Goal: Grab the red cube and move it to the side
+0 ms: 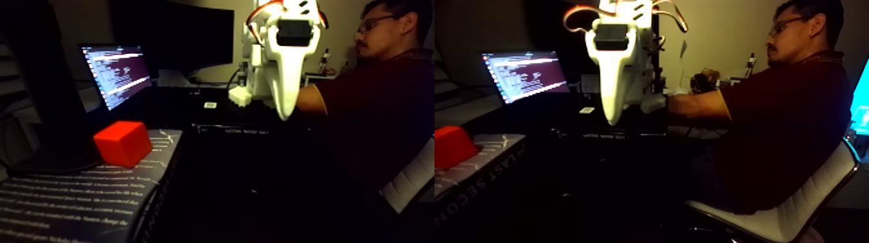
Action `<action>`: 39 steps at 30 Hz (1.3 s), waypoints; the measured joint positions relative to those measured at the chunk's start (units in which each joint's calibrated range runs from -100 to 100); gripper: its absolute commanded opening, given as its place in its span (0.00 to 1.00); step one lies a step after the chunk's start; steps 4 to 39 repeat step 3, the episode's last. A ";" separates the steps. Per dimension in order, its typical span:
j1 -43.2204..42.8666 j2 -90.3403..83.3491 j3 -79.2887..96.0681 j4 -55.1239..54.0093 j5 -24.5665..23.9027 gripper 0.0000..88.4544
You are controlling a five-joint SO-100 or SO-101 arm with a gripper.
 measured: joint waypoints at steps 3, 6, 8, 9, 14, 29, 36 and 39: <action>0.00 0.00 0.00 0.00 0.00 0.01; 0.00 0.00 0.00 0.00 0.00 0.01; 0.00 0.00 0.00 0.00 0.00 0.01; 0.00 0.00 0.00 0.00 0.00 0.01; 0.00 0.00 0.00 0.00 0.00 0.01; 0.00 0.00 0.00 0.00 0.00 0.01; 0.00 0.00 0.00 0.00 0.00 0.01; 0.00 0.00 0.00 0.00 0.00 0.01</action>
